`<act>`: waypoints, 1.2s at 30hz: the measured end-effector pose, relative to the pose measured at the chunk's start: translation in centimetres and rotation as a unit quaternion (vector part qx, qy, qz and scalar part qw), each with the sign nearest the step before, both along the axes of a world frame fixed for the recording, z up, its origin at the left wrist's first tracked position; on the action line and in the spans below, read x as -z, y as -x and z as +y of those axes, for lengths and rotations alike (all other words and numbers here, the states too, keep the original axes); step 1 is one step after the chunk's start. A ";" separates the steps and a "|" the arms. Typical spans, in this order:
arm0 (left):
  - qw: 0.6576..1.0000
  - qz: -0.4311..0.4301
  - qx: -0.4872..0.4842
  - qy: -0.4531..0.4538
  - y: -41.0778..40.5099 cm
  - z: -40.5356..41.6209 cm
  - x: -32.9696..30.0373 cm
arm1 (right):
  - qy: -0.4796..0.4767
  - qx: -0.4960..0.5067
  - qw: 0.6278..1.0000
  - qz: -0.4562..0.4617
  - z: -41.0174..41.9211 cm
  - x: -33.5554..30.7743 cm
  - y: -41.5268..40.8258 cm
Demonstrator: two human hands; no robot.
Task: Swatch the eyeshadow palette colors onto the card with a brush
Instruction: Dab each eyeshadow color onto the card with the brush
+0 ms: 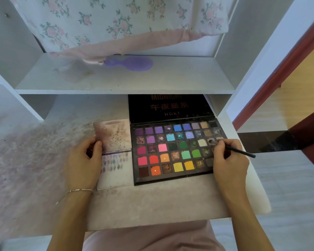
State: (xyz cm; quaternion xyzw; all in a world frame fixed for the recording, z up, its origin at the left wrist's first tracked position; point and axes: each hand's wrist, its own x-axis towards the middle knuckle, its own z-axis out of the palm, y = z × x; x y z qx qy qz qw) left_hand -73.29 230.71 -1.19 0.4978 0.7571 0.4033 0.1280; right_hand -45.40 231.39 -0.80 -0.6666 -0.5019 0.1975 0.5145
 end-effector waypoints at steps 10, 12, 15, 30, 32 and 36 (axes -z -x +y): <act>1.000 0.001 0.005 0.007 0.0 0.0 0.0 | 0.010 0.000 1.000 -0.028 0.1 0.1 0.0; 1.000 0.004 0.003 0.009 0.0 -0.1 0.0 | 0.015 0.005 0.999 -0.029 0.2 0.1 -0.1; 1.000 0.003 0.006 0.008 0.0 -0.1 -0.1 | 0.011 0.010 1.000 -0.021 0.2 0.2 -0.1; 1.000 0.000 0.007 -0.002 -0.1 -0.1 -0.3 | -0.025 -0.096 0.995 0.028 -0.9 -0.9 1.9; 1.000 -0.003 0.006 0.000 -0.1 -0.1 -0.3 | -0.031 -0.150 0.988 0.023 -1.2 -1.0 3.0; 1.000 -0.014 0.007 -0.006 0.0 0.0 -0.2 | -0.038 -0.230 0.970 0.071 -1.8 -0.9 5.8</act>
